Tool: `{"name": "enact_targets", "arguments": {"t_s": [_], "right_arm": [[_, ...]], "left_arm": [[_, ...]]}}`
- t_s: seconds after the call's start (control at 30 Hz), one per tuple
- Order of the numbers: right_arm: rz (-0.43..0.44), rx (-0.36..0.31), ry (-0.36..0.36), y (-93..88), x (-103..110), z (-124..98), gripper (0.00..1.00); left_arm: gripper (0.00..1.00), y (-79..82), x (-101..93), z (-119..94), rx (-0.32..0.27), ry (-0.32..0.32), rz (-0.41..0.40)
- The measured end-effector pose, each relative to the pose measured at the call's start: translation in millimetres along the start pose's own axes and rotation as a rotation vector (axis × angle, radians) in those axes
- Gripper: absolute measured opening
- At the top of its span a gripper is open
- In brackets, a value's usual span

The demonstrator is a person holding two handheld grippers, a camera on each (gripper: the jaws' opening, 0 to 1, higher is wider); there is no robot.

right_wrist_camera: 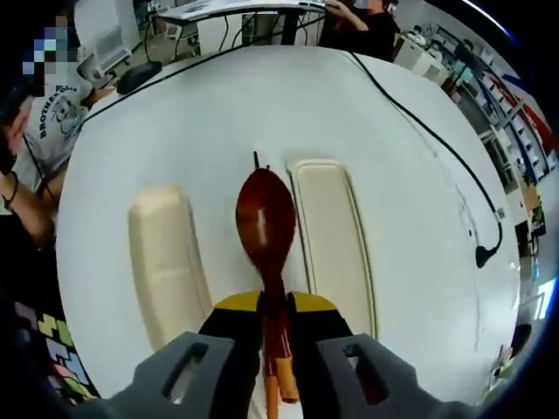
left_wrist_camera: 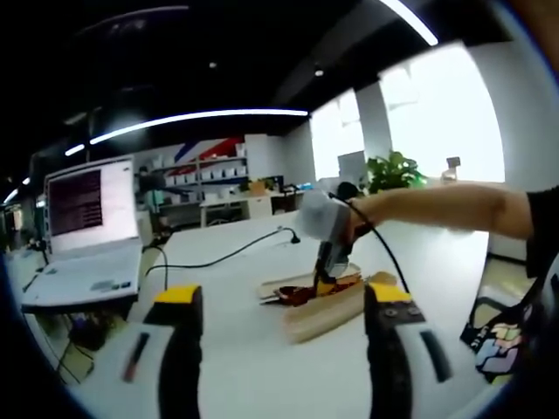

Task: Arrange the utensils inside the cutlery case until each visible utensil rests in its matching compartment.

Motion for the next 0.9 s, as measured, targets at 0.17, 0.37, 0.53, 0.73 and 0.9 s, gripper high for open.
{"name": "enact_targets", "arguments": {"t_s": [0.17,0.37,0.53,0.73,0.9], "right_arm": [[-0.010,0.019,0.005,-9.3,-1.4,3.3,0.05],[-0.013,0.037,0.021,-15.0,-1.8,1.6,0.05],[-0.013,0.053,0.029,-21.5,-4.1,-3.1,0.05],[-0.005,0.059,0.025,-29.8,-7.6,-13.6,0.05],[0.036,0.045,-0.002,-39.1,-18.1,-17.5,0.05]], "left_arm": [[0.79,-0.7,-1.8,-0.7,0.003,-0.003,0.004],[0.79,-0.6,-1.2,-0.7,0.005,-0.003,0.005],[0.79,-0.7,-1.2,-0.2,0.006,-0.004,0.005],[0.79,-0.6,-1.8,0.3,0.007,-0.003,0.007],[0.78,-2.5,-4.3,1.8,0.023,-0.006,0.024]]}}
Point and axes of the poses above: the point that each gripper's makers call its tool centre point, and the gripper's own axes: z roughly forward along the fingers, x roughly to its left, y roughly out of its top, the point moved 4 cm from there along -z, roughly backward along the fingers, and after that the axes turned 13 degrees about -x, right-handed, at the moved point
